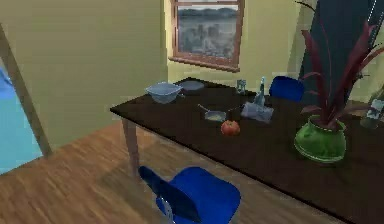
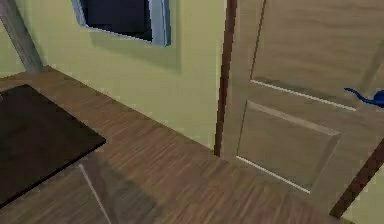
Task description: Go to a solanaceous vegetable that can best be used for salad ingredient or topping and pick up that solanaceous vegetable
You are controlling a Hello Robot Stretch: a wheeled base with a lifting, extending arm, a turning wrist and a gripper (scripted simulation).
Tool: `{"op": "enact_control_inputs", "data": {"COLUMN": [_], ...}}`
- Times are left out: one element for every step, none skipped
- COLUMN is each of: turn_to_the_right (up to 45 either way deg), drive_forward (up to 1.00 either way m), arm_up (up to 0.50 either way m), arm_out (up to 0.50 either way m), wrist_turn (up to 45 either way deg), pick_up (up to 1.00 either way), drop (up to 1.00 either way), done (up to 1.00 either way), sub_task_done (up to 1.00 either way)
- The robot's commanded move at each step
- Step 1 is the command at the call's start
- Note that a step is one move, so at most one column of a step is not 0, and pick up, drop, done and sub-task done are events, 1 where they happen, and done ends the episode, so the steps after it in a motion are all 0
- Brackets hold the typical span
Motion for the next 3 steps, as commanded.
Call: {"op": "enact_control_inputs", "data": {"turn_to_the_right": [36.0, 0.0, -45.0], "drive_forward": [0.00, 0.50, 0.00], "arm_up": [0.00, 0.00, 0.00], "arm_out": [0.00, 0.00, 0.00], "wrist_turn": [0.0, 0.0, 0.0], "pick_up": [0.00, 0.00, 0.00], "drop": [0.00, 0.00, 0.00], "done": [0.00, 0.00, 0.00], "sub_task_done": [0.00, 0.00, 0.00]}}
